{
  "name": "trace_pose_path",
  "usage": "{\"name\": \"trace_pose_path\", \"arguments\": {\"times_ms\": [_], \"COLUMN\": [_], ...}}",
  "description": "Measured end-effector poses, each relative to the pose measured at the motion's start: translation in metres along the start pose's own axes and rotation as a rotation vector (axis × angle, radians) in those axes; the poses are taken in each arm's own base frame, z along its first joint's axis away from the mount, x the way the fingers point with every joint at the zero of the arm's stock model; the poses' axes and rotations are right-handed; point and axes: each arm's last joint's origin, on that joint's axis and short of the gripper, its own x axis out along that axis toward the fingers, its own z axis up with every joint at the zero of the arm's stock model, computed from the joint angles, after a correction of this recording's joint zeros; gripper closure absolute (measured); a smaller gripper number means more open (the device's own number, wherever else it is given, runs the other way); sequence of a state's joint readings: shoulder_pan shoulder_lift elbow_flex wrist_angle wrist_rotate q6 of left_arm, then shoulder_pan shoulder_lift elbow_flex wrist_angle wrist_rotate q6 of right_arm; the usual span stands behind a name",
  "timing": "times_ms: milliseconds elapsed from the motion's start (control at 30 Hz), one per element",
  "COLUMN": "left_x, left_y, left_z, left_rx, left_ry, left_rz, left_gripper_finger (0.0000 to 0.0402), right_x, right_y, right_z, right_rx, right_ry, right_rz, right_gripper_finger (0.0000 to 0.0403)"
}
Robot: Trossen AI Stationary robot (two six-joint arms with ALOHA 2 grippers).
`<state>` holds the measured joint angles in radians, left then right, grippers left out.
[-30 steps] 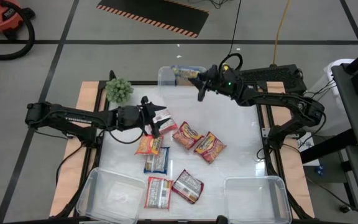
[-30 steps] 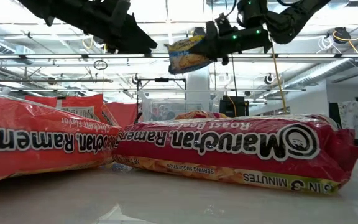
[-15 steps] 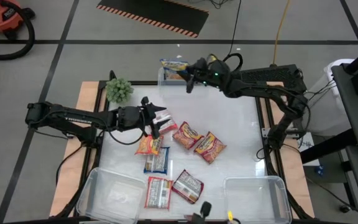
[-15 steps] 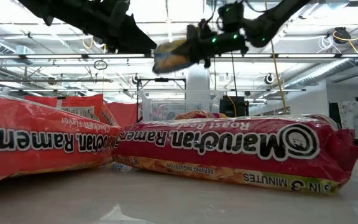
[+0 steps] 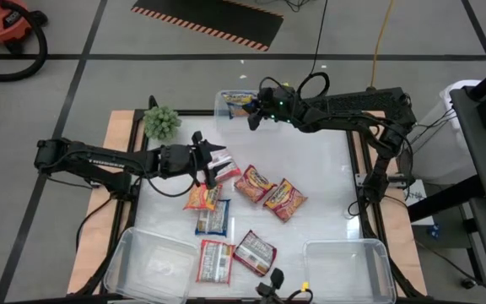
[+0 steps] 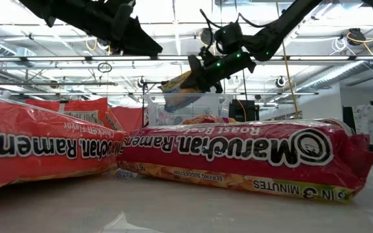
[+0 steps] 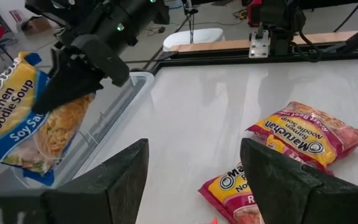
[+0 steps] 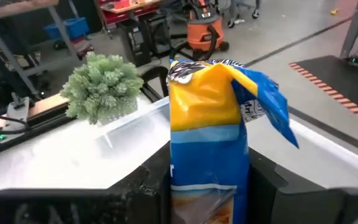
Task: Sort Maruchan noodles
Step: Put the top blue noodle pack into the top transparent bin
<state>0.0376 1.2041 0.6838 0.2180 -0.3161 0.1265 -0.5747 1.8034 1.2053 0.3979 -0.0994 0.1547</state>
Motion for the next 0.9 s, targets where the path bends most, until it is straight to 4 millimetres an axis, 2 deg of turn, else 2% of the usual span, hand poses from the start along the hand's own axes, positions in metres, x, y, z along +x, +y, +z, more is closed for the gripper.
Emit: {"name": "trace_pose_path", "arguments": {"times_ms": [433,900], "left_x": [0.000,0.000], "left_y": [0.000,0.000], "left_z": [0.000,-0.001], "left_rx": [-0.014,-0.015], "left_ry": [0.005,0.008], "left_rz": [-0.001,-0.001], "left_gripper_finger": [0.0144,0.0144], "right_x": [-0.001,-0.002], "right_y": [-0.003,-0.003], "right_z": [-0.013,-0.015], "right_rx": [-0.020,-0.050], "right_ry": [0.131,0.159], "right_rz": [-0.072,-0.064], "right_gripper_finger": [0.0284,0.0284]}}
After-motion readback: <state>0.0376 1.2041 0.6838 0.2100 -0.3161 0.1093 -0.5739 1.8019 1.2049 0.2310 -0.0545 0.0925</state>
